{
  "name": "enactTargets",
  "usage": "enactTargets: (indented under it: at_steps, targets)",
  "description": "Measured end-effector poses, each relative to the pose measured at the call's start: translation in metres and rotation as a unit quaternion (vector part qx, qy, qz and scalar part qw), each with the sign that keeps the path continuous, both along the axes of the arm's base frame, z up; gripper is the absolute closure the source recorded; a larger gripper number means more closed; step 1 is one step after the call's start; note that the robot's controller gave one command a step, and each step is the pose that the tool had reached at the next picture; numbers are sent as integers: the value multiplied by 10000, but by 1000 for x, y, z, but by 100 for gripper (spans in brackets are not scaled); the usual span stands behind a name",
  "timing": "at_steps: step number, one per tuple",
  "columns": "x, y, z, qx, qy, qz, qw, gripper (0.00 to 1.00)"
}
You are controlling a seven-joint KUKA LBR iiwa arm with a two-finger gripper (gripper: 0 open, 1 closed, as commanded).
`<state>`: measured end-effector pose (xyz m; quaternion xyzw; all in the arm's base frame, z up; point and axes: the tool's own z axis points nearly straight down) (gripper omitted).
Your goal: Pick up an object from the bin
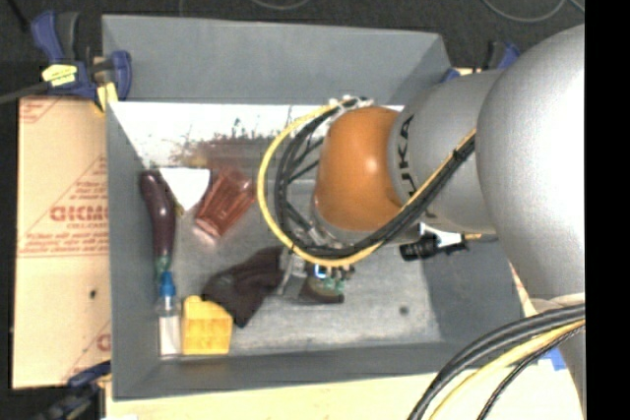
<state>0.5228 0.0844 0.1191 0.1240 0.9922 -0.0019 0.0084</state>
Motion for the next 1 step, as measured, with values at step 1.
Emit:
enactTargets:
  at_steps: [1]
  targets:
    - [3, -1, 14, -5, -10, 85, 10000, 100]
